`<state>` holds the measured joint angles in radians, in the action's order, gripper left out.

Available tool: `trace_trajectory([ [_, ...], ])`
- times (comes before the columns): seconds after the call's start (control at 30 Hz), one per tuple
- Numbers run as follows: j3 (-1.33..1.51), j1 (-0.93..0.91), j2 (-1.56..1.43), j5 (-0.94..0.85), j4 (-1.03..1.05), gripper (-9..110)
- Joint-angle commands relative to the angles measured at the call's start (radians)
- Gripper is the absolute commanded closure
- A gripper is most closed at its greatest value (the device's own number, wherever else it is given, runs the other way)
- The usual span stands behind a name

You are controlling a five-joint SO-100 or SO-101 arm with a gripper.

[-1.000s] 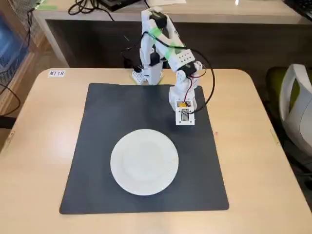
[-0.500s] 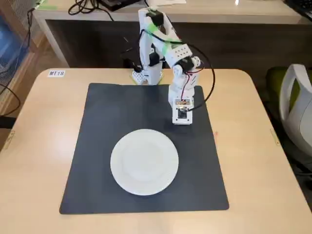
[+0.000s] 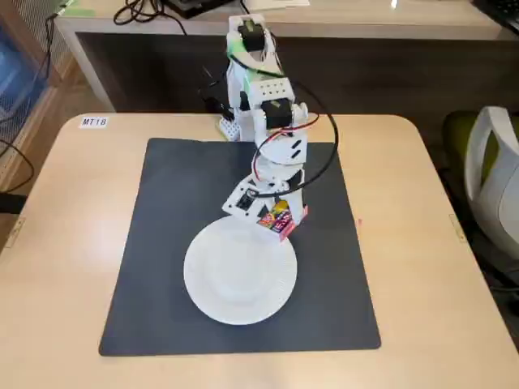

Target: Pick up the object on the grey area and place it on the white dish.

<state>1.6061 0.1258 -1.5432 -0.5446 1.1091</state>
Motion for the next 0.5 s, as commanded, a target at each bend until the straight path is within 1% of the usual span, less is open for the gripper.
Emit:
trace_trajectory([
  [0.0, -0.135, -0.046, 0.038, 0.077, 0.017, 80],
  [0.2, -0.325, -0.11, 0.195, 0.158, 0.077, 79],
  [0.47, -0.572, -0.143, 0.411, 0.225, 0.167, 80],
])
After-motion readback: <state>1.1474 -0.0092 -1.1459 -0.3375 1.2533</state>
